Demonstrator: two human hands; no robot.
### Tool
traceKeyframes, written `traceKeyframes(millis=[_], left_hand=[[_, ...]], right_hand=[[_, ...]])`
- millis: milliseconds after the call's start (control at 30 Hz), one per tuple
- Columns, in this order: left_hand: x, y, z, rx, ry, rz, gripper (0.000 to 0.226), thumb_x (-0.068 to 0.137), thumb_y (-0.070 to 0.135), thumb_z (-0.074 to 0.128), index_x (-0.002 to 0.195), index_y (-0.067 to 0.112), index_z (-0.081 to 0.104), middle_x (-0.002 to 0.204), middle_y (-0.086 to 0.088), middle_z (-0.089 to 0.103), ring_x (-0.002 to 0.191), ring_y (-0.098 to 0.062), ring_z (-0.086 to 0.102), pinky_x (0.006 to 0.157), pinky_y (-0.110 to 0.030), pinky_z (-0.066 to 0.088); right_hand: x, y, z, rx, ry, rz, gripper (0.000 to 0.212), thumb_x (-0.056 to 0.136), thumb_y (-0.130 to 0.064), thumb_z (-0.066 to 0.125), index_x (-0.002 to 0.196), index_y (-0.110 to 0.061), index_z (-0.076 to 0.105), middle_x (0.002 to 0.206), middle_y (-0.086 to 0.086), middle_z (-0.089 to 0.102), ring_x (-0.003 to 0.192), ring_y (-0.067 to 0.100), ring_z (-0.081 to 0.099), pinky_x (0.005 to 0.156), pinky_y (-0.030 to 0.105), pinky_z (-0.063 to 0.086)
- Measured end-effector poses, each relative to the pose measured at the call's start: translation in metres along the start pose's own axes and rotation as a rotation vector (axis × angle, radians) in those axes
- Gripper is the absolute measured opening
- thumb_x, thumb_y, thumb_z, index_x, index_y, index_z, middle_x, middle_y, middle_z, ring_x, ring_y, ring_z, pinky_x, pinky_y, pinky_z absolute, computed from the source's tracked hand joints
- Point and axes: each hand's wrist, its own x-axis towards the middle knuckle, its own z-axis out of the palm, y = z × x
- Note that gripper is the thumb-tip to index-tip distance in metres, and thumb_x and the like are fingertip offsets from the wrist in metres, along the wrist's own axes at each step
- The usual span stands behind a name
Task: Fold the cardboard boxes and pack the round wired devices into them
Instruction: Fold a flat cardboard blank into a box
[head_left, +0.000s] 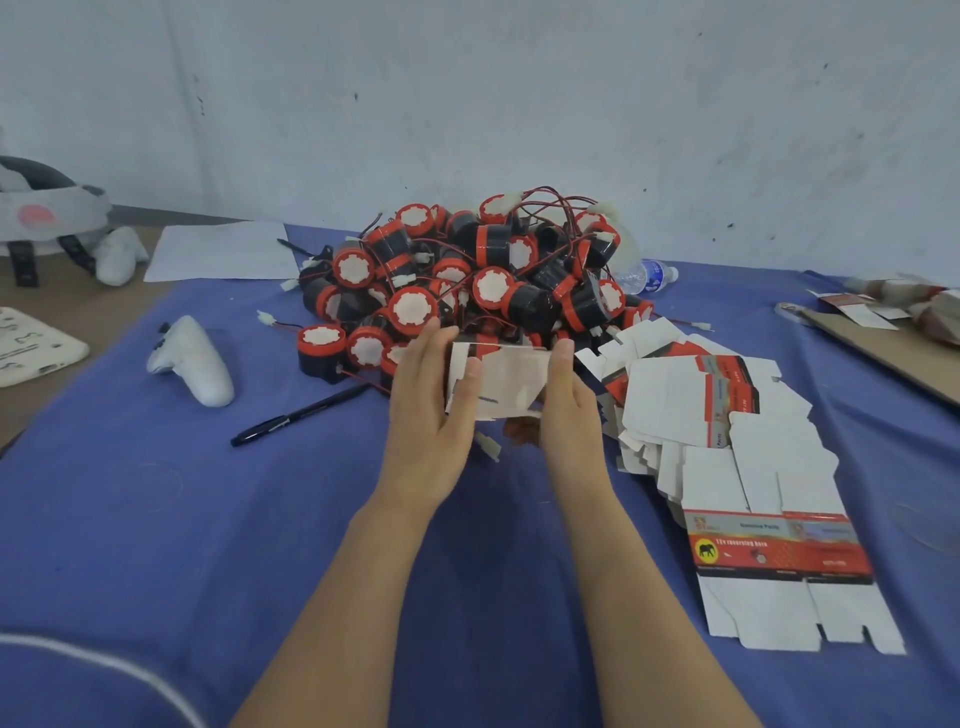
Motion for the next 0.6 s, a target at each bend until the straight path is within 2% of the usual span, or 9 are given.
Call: traceKeyframes(millis=[67,167,200,267,333,400,467,533,600], left_hand=[[0.000,0.002,0.001,-0.076,0.004,-0.052,0.061,0.095,0.057,0.028,0.147,0.024,0.032,0.151,0.016,0.030,0.141,0.002,0.022,0.118,-0.029,0.022],[0.003,0.005,-0.004,-0.270,0.070,-0.150,0.069,0.089,0.066,0.024,0.147,0.030,0.028,0.139,0.034,0.031,0.126,0.026,0.024,0.104,-0.004,0.022],[0.005,0.004,-0.005,-0.357,0.090,-0.214,0.077,0.083,0.069,0.024,0.147,0.028,0.030,0.142,0.030,0.034,0.128,0.021,0.028,0.108,-0.010,0.026],[0.009,0.004,-0.007,-0.493,0.087,-0.327,0.089,0.075,0.074,0.025,0.148,0.024,0.033,0.149,0.007,0.041,0.138,-0.007,0.036,0.116,-0.035,0.029],[0.008,0.008,-0.006,-0.524,0.076,-0.359,0.083,0.080,0.072,0.025,0.147,0.023,0.037,0.147,-0.001,0.045,0.136,-0.015,0.040,0.115,-0.042,0.030],[0.005,0.011,-0.004,-0.528,0.077,-0.339,0.071,0.086,0.067,0.026,0.140,0.023,0.044,0.137,0.000,0.054,0.125,-0.012,0.050,0.104,-0.031,0.041],[0.003,0.014,-0.001,-0.490,0.064,-0.294,0.066,0.083,0.067,0.030,0.131,0.025,0.048,0.127,0.006,0.057,0.115,-0.006,0.055,0.088,-0.017,0.042],[0.002,0.016,0.002,-0.369,0.038,-0.232,0.046,0.090,0.065,0.034,0.126,0.037,0.040,0.123,0.026,0.046,0.113,0.011,0.045,0.088,-0.010,0.035],[-0.001,0.014,0.007,-0.163,0.005,-0.123,0.044,0.091,0.056,0.044,0.130,0.040,0.034,0.127,0.032,0.038,0.120,0.013,0.037,0.096,-0.011,0.033]], right_hand=[[0.000,-0.001,-0.002,0.186,-0.188,-0.008,0.043,0.094,-0.056,0.044,0.102,-0.020,0.067,0.083,0.003,0.073,0.073,0.013,0.069,0.060,0.018,0.052],[-0.002,0.000,-0.001,0.243,-0.411,-0.061,0.044,0.082,-0.047,0.062,0.118,-0.022,0.062,0.089,0.000,0.068,0.082,0.014,0.067,0.074,0.023,0.053],[-0.001,0.000,-0.001,0.254,-0.456,-0.075,0.046,0.084,-0.041,0.062,0.126,-0.022,0.058,0.089,-0.003,0.068,0.083,0.013,0.067,0.076,0.023,0.053],[0.000,0.000,-0.002,0.275,-0.484,-0.106,0.041,0.090,-0.031,0.060,0.131,-0.026,0.054,0.090,-0.010,0.070,0.082,0.011,0.068,0.076,0.022,0.053],[-0.002,-0.001,-0.001,0.221,-0.398,-0.124,0.035,0.091,-0.030,0.061,0.126,-0.028,0.058,0.087,-0.012,0.070,0.075,0.010,0.068,0.070,0.021,0.054],[-0.004,0.000,0.002,0.127,-0.250,-0.133,0.031,0.091,-0.032,0.063,0.121,-0.022,0.061,0.082,-0.012,0.068,0.061,0.006,0.064,0.059,0.019,0.051],[-0.003,0.003,0.004,0.070,-0.120,-0.116,0.023,0.090,-0.035,0.064,0.109,-0.022,0.064,0.082,-0.008,0.066,0.051,0.003,0.056,0.051,0.017,0.046],[-0.001,0.005,0.004,0.053,-0.038,-0.082,0.014,0.088,-0.038,0.066,0.096,-0.027,0.063,0.081,-0.005,0.062,0.053,0.003,0.052,0.050,0.019,0.043],[0.001,0.007,0.003,0.027,0.017,-0.029,0.016,0.086,-0.039,0.067,0.096,-0.027,0.062,0.079,-0.006,0.059,0.061,0.006,0.051,0.056,0.023,0.041]])
